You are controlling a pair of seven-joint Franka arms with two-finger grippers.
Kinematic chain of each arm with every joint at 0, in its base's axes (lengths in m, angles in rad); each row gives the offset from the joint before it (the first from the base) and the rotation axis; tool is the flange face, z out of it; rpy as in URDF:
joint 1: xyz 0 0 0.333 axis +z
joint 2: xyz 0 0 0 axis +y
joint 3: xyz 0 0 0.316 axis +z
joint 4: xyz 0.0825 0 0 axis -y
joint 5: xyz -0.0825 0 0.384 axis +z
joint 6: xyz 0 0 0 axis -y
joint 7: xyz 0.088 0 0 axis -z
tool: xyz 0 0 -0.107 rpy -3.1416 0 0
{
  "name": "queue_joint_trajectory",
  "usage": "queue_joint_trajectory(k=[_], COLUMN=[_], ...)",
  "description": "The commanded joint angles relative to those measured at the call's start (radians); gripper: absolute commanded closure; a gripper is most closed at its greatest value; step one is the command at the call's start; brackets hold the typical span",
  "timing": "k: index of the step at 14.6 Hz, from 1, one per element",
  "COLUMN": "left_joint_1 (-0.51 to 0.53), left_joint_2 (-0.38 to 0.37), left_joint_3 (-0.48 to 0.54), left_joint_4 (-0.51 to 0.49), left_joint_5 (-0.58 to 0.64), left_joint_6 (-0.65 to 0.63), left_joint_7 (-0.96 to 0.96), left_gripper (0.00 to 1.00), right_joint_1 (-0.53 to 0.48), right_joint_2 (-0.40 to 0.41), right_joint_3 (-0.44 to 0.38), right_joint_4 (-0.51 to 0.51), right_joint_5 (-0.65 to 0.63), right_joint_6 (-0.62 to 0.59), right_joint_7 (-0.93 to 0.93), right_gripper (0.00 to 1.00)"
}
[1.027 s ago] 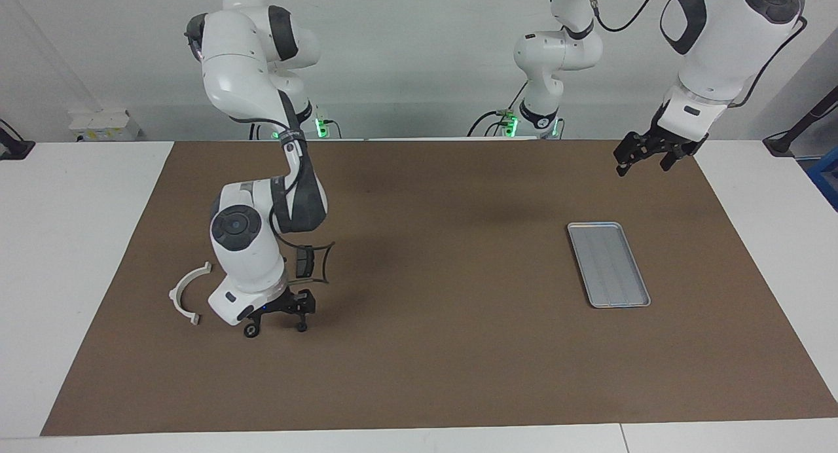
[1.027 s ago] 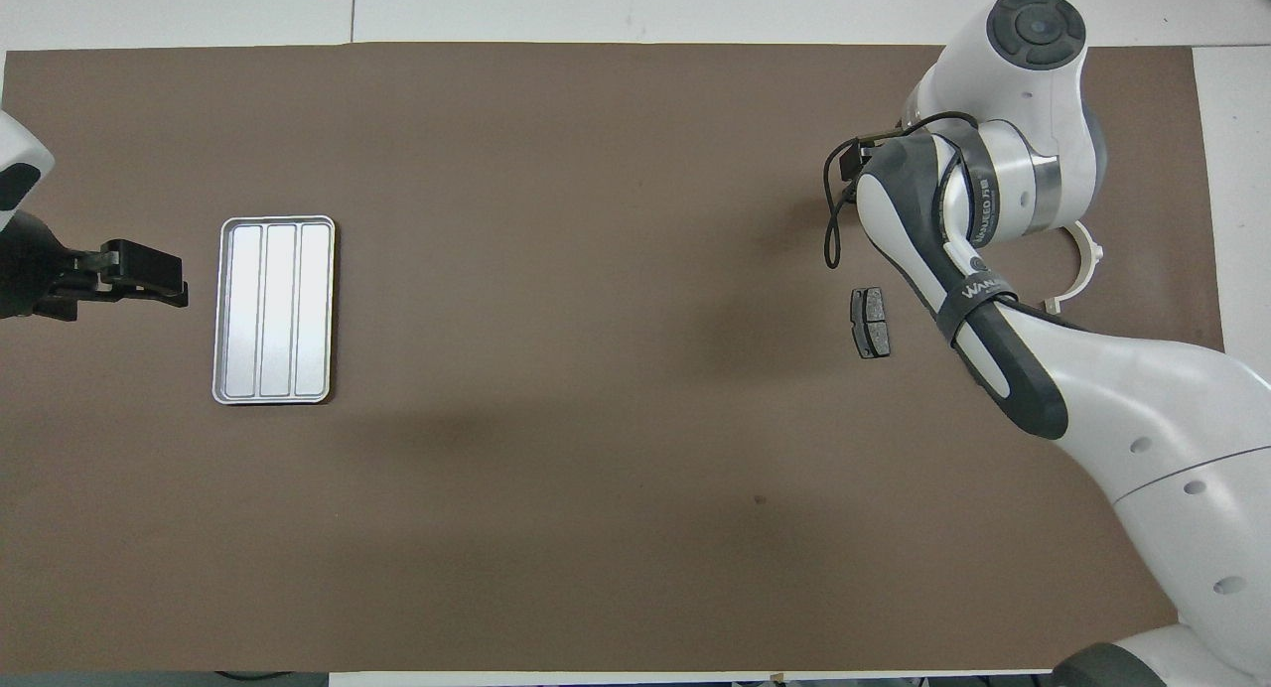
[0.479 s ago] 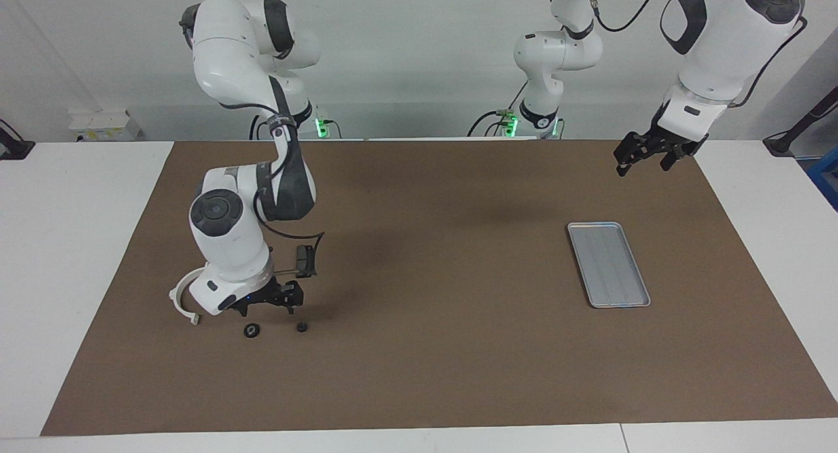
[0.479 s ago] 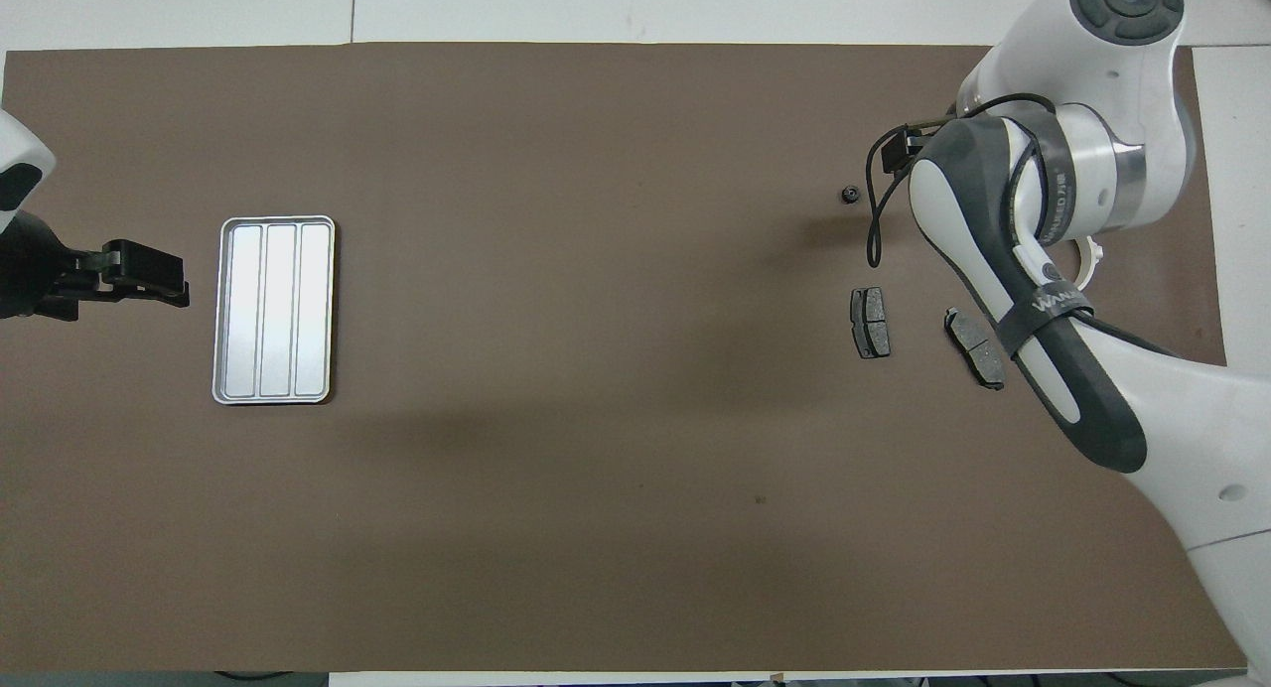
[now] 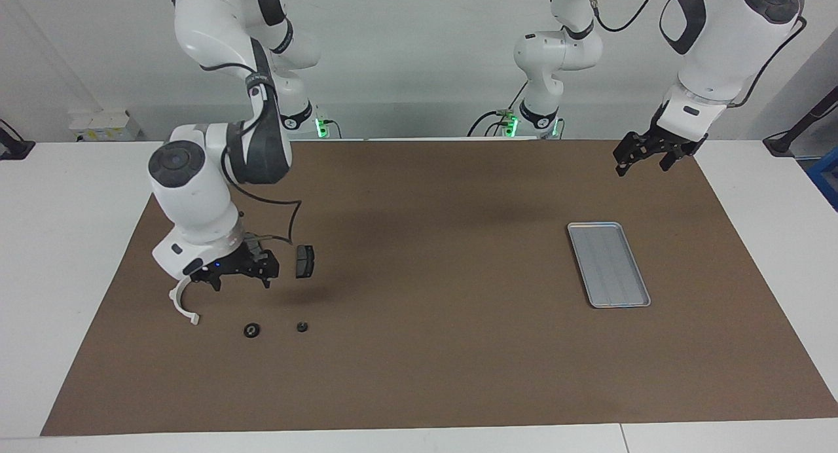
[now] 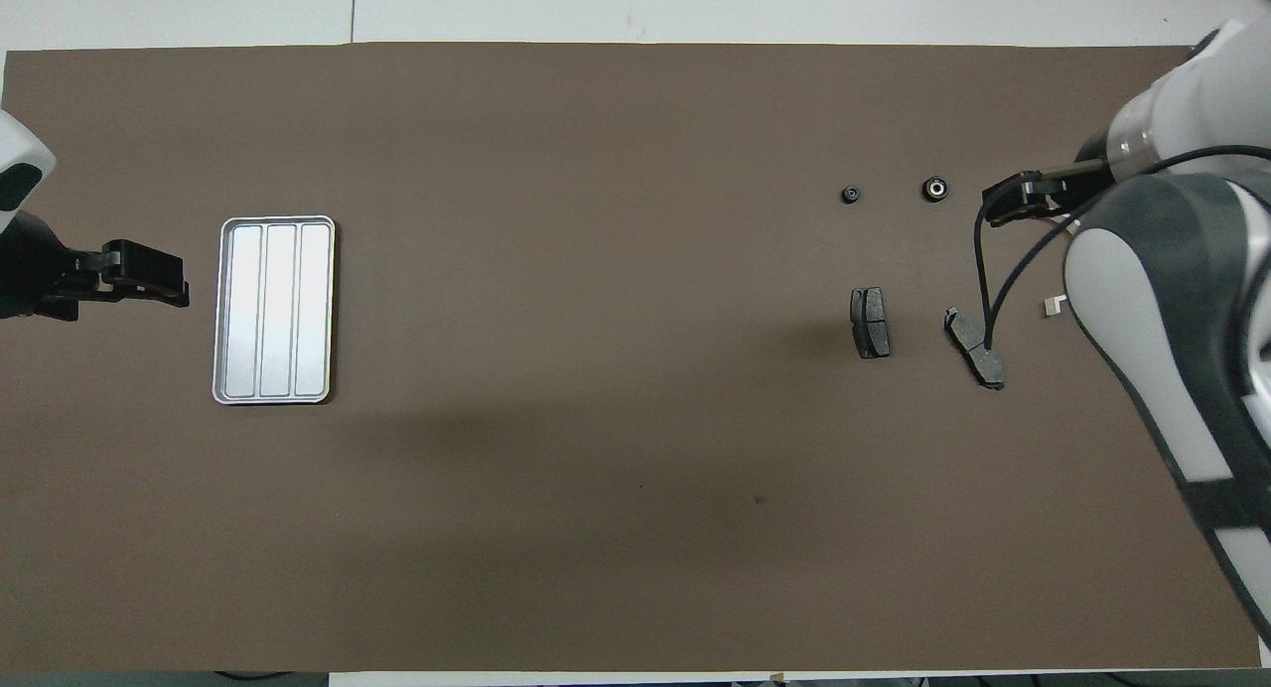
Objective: Place bearing gear from tray to pile
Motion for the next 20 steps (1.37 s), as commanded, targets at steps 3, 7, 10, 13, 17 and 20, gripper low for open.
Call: queue_joint_trajectory(k=[3, 7, 10, 13, 17, 20], left_joint_1=[-0.011, -0.009, -0.009, -0.009, -0.011, -0.009], left_joint_2=[-0.004, -0.004, -0.004, -0.004, -0.004, -0.004], left_joint_3=[0.008, 0.008, 0.008, 0.008, 0.008, 0.008], left_joint_4=[0.003, 0.001, 0.003, 0.003, 0.003, 0.003], left_joint_5=[-0.009, -0.009, -0.009, -0.009, -0.009, -0.009], left_joint_6=[-0.013, -0.013, -0.013, -0.013, -0.013, -0.013], left_joint_7=[0.003, 0.001, 0.001, 0.001, 0.003, 0.003], left_gripper=[0.0, 0.0, 0.0, 0.0, 0.0, 0.0], right_joint_1=[-0.025, -0.023, -0.023, -0.023, -0.021, -0.014], right_joint_2=[-0.211, -0.227, -0.227, -0.224, -0.222, -0.219], right_joint_3=[0.013, 0.016, 0.014, 0.014, 0.014, 0.013], right_joint_4=[-0.067, -0.004, 0.001, 0.001, -0.004, -0.001], right_joint_5=[0.08, 0.08, 0.078, 0.078, 0.078, 0.077], right_joint_6=[-0.12, -0.279, -0.307, -0.319, -0.31, -0.318], right_joint_7=[-0.02, -0.018, -0.017, -0.015, -0.015, -0.014], right_gripper=[0.0, 0.0, 0.0, 0.0, 0.0, 0.0])
